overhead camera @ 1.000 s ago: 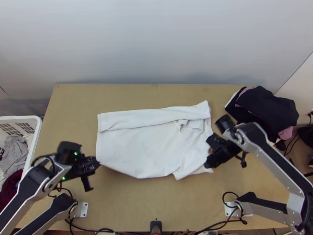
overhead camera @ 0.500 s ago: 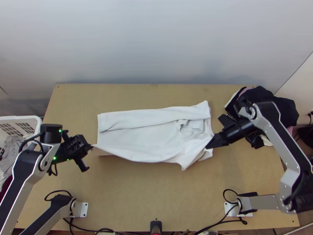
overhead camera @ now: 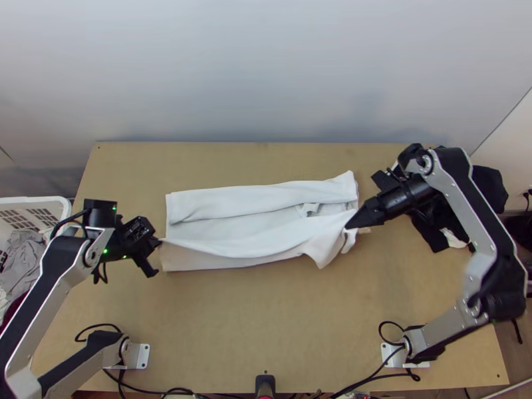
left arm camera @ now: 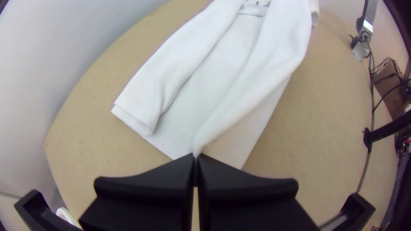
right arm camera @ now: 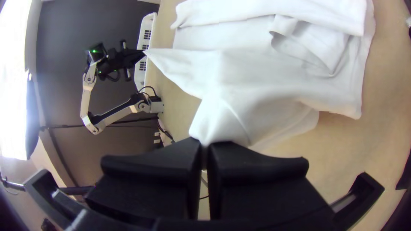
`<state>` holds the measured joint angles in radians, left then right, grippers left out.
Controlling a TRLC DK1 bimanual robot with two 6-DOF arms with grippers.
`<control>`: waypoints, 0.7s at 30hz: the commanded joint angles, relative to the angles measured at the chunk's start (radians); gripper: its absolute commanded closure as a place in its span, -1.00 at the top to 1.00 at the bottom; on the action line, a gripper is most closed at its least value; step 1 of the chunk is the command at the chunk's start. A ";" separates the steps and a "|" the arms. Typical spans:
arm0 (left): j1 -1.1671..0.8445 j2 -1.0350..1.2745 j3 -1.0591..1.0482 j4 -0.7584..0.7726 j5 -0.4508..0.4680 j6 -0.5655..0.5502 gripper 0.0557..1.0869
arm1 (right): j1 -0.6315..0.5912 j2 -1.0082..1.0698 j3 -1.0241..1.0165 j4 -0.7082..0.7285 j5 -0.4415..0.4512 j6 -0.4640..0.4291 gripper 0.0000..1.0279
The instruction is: Fold the t-shirt
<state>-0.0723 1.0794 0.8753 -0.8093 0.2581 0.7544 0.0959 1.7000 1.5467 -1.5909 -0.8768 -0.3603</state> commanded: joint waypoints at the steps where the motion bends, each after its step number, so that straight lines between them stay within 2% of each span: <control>1: 0.028 0.086 0.031 0.055 -0.013 -0.027 -0.92 | -0.074 0.145 -0.019 -0.006 0.010 0.000 -0.94; 10: 0.032 0.040 0.037 0.041 -0.013 -0.026 -0.92 | -0.097 0.039 -0.142 -0.037 0.021 -0.026 -0.94; 21: 0.046 0.119 0.090 0.085 -0.008 -0.070 -0.92 | -0.068 0.064 0.087 -0.026 -0.011 0.000 -0.94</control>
<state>-0.0345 1.1484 0.9279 -0.7425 0.2440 0.7094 0.0124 1.7390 1.5238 -1.6241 -0.8730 -0.3859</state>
